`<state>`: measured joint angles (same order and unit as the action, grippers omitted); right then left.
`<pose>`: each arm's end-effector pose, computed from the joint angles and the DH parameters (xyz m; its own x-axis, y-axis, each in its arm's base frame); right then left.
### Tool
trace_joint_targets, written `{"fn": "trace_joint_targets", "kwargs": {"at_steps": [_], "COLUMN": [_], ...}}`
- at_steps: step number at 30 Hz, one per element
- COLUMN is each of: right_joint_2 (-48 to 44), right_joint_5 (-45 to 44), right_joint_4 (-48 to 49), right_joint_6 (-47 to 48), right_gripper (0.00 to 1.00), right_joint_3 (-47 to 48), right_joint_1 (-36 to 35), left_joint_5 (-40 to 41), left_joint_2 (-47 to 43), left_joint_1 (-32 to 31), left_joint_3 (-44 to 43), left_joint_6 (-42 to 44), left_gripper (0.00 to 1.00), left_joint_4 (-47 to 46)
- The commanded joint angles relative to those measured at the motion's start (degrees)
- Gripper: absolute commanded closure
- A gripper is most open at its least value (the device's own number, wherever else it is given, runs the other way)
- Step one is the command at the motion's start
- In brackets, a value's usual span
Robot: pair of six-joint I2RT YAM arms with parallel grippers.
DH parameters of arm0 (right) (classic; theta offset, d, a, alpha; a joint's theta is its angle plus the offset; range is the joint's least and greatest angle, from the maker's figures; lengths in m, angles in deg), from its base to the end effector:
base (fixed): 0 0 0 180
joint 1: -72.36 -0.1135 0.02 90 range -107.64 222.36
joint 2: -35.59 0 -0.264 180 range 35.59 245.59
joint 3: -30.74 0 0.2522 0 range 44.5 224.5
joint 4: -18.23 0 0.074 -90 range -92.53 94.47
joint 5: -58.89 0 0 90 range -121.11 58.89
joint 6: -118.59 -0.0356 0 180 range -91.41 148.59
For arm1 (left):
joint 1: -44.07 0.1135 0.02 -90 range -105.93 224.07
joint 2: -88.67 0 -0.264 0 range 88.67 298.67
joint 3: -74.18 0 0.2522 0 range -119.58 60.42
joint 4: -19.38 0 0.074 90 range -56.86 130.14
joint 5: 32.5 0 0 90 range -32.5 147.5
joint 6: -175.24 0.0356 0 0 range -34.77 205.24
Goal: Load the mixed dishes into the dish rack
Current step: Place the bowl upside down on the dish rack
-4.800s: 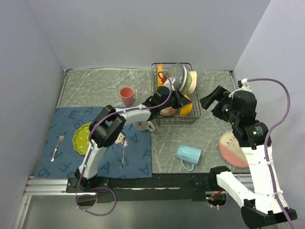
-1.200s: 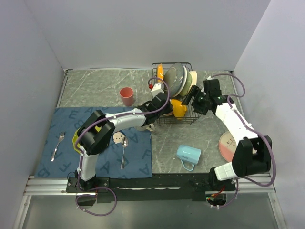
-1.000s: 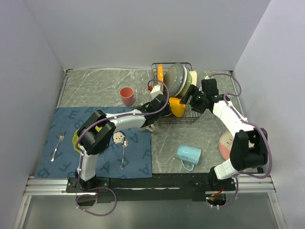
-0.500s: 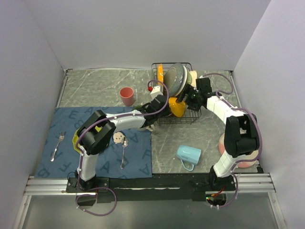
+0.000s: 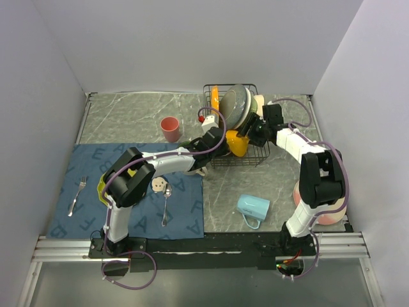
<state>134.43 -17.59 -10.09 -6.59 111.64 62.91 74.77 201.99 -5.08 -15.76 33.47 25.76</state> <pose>0.3691 0.0699 0.2182 -0.7663 0.4403 -0.4678 0.1498 0.8306 0.5364 0.3022 -0.3333 0.2022 -0.6359 -0.4114 -0.6530 0.0876 0.8021 -0.5907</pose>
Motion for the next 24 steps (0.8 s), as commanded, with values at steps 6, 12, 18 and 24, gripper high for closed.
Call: {"fn": "trace_joint_targets", "kwargs": {"at_steps": [6, 12, 18, 24], "right_joint_2": [0.4, -1.2, -1.2, -1.8], "right_joint_5": [-0.4, -0.9, -0.3, 0.3], "right_joint_4": [2.4, 2.4, 2.4, 3.0], "right_joint_6": [-0.5, -0.2, 0.4, 1.6], "right_gripper": [0.62, 0.89, 1.00, 1.00], "right_joint_3": [-0.4, -1.0, -0.9, -1.4], "right_joint_1": [0.0, 0.0, 0.0, -0.2], "left_joint_5": [-1.0, -1.3, -1.5, -1.8], "left_joint_2": [-0.2, -0.5, -0.6, -0.8], "left_joint_1": [0.1, 0.1, 0.1, 0.0], "left_joint_3": [0.6, 0.6, 0.2, -0.5], "left_joint_6": [0.5, 1.4, 2.1, 3.9], "left_gripper": [0.99, 0.98, 0.99, 0.99], "left_joint_4": [1.0, 0.5, 0.4, 0.2]}}
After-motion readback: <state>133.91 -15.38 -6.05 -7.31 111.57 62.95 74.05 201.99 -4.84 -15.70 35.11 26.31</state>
